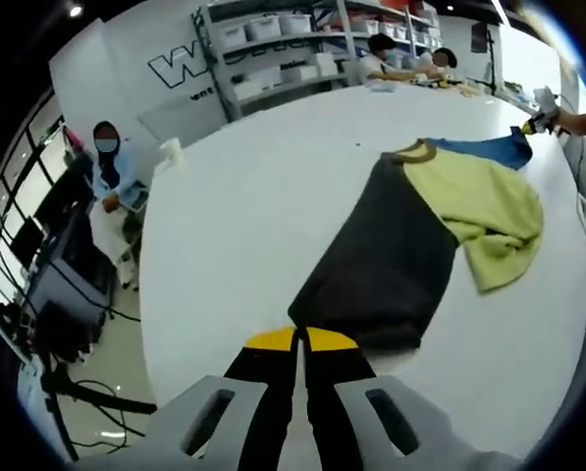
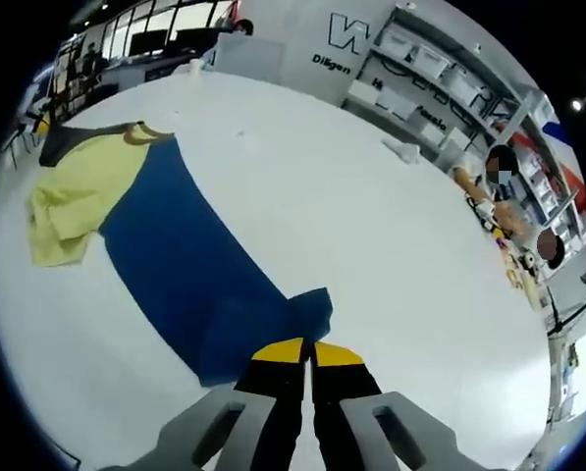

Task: Fold the garment on the visible template until the final outline fits inside the template.

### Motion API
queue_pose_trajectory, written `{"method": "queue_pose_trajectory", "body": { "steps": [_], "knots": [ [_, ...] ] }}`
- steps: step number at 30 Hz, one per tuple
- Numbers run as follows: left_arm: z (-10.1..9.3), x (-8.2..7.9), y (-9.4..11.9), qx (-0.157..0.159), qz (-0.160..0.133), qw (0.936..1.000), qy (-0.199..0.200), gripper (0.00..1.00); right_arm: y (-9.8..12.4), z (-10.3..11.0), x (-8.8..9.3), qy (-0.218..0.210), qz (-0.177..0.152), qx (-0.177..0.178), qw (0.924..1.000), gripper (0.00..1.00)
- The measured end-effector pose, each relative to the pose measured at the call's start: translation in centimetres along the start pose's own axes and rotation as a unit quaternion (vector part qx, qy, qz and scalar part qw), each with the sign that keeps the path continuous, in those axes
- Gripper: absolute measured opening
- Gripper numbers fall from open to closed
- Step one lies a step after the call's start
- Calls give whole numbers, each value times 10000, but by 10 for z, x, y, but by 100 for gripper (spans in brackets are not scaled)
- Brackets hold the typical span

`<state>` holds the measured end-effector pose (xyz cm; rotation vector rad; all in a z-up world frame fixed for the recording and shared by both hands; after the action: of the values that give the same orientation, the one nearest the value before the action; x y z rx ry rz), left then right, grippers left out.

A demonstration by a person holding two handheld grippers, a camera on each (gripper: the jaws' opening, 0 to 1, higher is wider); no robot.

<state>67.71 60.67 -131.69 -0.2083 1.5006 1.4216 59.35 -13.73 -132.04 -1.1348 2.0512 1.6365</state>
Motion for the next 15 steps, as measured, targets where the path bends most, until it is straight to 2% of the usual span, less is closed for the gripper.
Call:
{"method": "queue_pose_trajectory", "body": {
  "steps": [6,11,15],
  "knots": [
    [0,4,0,-87,86,9999,37,6,0,2,2,-192,-62,-11,9998,0],
    [-1,9,1,-111,127,9998,45,13,1,5,5,-362,-103,1,9993,0],
    [-7,8,2,-122,93,9997,170,17,2,10,5,-496,-208,12,9986,7]
  ]
}}
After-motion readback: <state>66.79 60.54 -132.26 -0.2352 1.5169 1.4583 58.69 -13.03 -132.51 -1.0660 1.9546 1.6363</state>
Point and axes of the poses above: the point that each gripper's makers call its tool centre point, and the gripper's own axes: y roughly backward along the fingers, z roughly to its left, x roughly out of its underside, the point moved 9 cm from there along y, roughly backward along the fingers, and after that the axes turned 6 degrees about -z, right-handed, at the moved point
